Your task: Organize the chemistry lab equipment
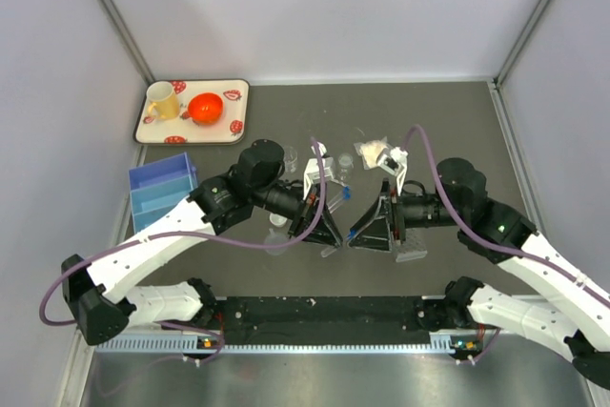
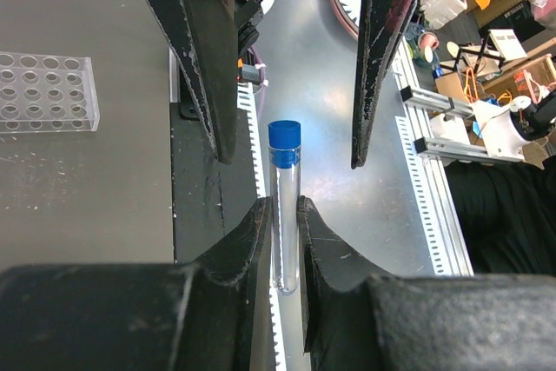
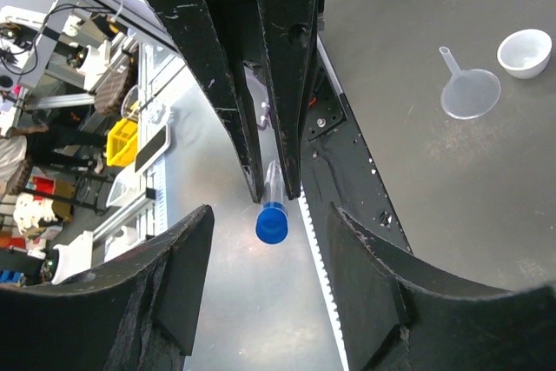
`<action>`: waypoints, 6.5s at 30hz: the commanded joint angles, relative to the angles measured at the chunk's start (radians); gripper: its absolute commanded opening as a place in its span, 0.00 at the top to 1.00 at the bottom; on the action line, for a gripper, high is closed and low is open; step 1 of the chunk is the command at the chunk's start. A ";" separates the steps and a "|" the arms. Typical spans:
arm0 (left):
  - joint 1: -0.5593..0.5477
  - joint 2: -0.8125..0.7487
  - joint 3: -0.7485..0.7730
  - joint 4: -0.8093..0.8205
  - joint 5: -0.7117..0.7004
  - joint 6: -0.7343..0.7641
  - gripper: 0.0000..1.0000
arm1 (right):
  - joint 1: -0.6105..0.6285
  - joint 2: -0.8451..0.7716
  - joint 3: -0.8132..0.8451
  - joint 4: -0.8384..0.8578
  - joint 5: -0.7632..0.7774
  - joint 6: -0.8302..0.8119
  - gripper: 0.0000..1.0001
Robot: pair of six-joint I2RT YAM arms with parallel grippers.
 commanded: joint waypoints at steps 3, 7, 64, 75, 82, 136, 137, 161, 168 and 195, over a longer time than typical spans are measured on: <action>-0.005 0.008 0.010 0.058 0.031 0.008 1.00 | 0.027 0.009 0.032 0.062 0.027 0.009 0.49; -0.003 0.008 0.010 0.059 0.023 0.007 1.00 | 0.046 0.017 0.037 0.068 0.038 0.012 0.53; -0.002 -0.202 0.012 -0.350 -1.242 -0.121 0.04 | -0.333 0.345 -0.030 -0.182 0.812 -0.169 1.00; -0.002 -0.200 -0.002 -0.343 -1.241 -0.121 0.04 | -0.247 0.355 -0.064 -0.170 0.926 -0.140 1.00; -0.002 -0.203 -0.013 -0.338 -1.236 -0.127 0.04 | -0.216 0.339 -0.106 -0.156 0.941 -0.114 1.00; -0.003 -0.194 -0.022 -0.333 -1.246 -0.116 0.05 | -0.181 0.563 -0.032 0.025 1.015 -0.124 1.00; -0.002 -0.193 -0.021 -0.338 -1.249 -0.116 0.05 | -0.181 0.586 -0.008 0.025 1.012 -0.127 1.00; -0.002 -0.193 -0.028 -0.349 -1.244 -0.124 0.04 | -0.181 0.674 0.031 0.046 0.963 -0.149 1.00; -0.002 -0.190 -0.025 -0.347 -1.241 -0.125 0.05 | -0.183 0.680 0.031 0.033 0.963 -0.151 1.00; -0.003 -0.142 0.012 -0.343 -1.261 -0.124 0.04 | -0.178 0.635 0.095 -0.027 0.946 -0.161 0.59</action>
